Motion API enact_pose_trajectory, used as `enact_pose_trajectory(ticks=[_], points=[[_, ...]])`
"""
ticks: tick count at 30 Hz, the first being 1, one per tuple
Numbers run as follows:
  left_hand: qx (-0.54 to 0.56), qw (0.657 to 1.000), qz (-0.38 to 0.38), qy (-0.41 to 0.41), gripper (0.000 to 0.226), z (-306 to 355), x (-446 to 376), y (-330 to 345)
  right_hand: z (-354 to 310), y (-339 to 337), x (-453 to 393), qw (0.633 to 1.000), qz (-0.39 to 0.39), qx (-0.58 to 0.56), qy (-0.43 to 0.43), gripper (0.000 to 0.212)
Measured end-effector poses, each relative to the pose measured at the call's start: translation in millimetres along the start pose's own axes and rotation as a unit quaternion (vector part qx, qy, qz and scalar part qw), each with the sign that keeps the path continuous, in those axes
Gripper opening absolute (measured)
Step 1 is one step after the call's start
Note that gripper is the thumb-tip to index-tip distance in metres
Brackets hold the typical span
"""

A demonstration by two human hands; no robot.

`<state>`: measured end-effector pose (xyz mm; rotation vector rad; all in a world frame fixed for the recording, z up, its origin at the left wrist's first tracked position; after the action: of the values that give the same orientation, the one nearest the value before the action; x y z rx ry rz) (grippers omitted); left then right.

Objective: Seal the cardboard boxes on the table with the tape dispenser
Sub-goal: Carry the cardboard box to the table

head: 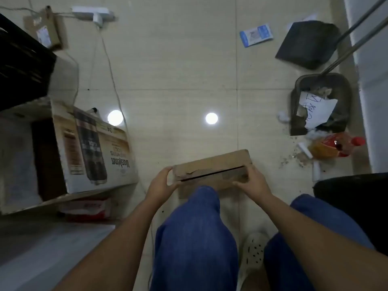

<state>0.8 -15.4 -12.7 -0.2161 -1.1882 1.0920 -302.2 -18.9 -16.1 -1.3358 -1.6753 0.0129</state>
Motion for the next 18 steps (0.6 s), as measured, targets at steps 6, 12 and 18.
enact_pose_trajectory(ticks=[6,12,18], points=[[0.058,0.996,0.005,-0.062,0.079,-24,-28,33,23,23,-34,0.995,0.074,0.020,0.056,0.095],[0.128,0.983,-0.031,-0.126,0.058,-42,-35,62,43,41,-51,0.981,0.143,-0.004,0.128,0.085],[0.230,0.966,0.033,-0.112,0.043,-42,-41,70,48,51,-60,0.975,0.189,-0.055,0.106,0.074]])
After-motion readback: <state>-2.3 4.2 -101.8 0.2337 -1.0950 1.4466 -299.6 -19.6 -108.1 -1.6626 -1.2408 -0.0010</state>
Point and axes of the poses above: each hand's wrist, its own x-axis away from the middle knuckle, its own y-axis out of the palm, z = x × y, the point moved 2 cm from there along -x, towards the middle knuckle, and after that the axes turned 6 degrees about -x, right-handed, at the moved point
